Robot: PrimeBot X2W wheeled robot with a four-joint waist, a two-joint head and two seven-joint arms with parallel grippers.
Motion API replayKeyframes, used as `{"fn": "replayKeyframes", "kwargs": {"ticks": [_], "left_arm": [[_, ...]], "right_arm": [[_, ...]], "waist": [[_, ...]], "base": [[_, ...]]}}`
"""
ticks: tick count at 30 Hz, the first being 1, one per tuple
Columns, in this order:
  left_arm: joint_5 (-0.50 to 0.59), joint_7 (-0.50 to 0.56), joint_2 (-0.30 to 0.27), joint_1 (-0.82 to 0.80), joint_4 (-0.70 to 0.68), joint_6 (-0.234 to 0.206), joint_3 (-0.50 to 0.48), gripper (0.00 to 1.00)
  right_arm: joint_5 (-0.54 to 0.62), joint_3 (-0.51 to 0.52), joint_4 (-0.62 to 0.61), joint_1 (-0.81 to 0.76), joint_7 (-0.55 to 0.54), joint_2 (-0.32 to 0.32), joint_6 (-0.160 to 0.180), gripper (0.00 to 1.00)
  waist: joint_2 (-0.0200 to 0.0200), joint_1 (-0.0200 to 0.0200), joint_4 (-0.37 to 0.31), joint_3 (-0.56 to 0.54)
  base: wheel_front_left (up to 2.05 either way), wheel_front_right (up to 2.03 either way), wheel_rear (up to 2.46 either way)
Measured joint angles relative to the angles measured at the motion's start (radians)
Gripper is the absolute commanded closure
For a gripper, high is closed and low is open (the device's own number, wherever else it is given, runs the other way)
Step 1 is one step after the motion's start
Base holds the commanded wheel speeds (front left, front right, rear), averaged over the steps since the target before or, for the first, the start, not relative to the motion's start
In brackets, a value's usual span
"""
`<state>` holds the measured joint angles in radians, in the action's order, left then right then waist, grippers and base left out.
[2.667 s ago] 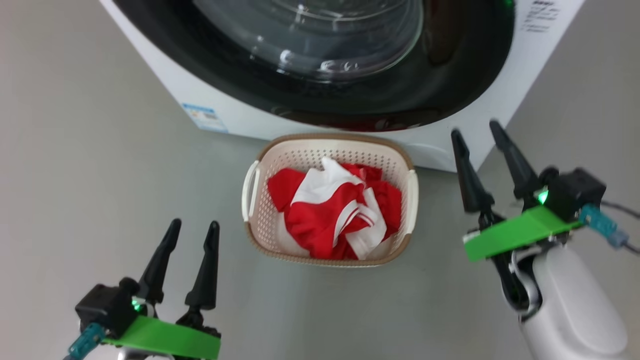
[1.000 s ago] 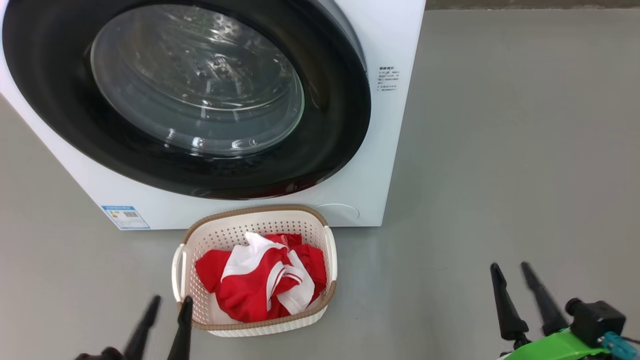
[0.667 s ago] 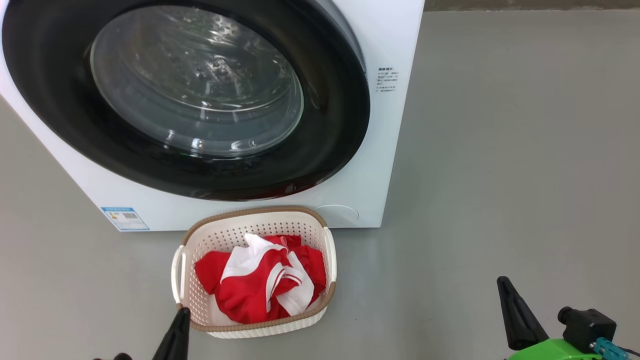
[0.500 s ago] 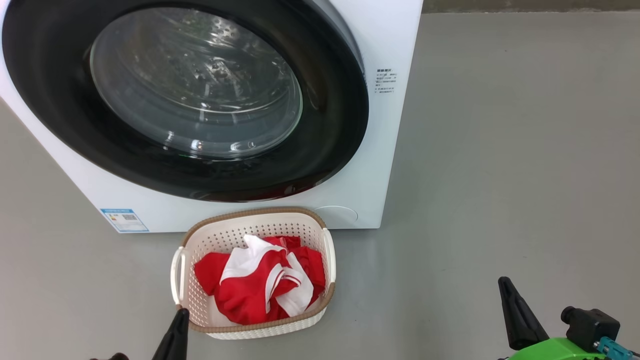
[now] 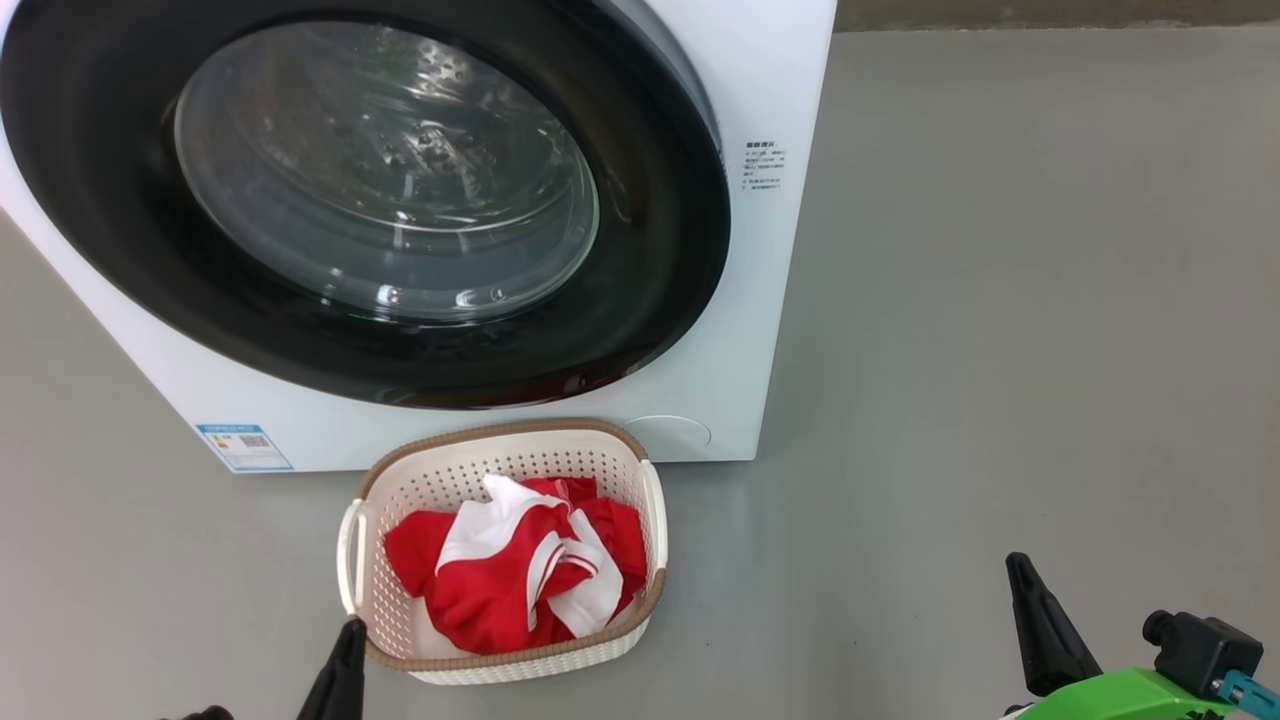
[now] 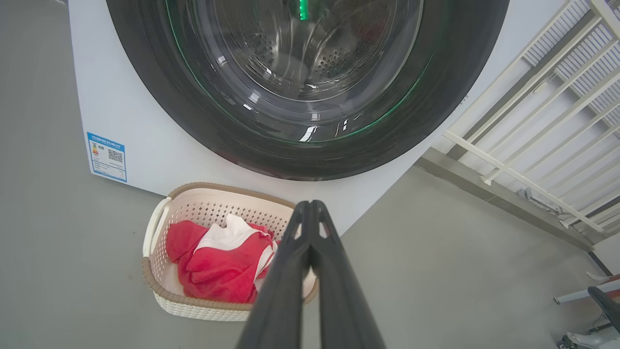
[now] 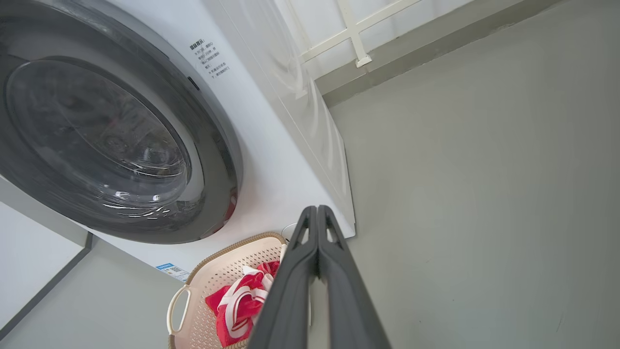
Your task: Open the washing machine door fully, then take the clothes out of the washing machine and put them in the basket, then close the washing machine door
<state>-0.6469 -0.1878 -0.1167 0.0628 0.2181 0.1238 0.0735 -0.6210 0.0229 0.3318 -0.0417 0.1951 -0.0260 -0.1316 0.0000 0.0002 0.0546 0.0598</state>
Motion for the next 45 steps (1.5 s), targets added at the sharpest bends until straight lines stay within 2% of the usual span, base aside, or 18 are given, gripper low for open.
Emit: {"fn": "replayKeyframes", "kwargs": {"ticks": [45], "left_arm": [[-0.433,0.118,0.019,-0.047,0.018,0.000,-0.049,1.00]], "right_arm": [[-0.442,0.033,-0.025,0.029,-0.123,-0.010,0.000,1.00]], "waist": [[0.0000,-0.0001,-0.024,-0.025]], "base": [[0.00,0.00,0.00]]}}
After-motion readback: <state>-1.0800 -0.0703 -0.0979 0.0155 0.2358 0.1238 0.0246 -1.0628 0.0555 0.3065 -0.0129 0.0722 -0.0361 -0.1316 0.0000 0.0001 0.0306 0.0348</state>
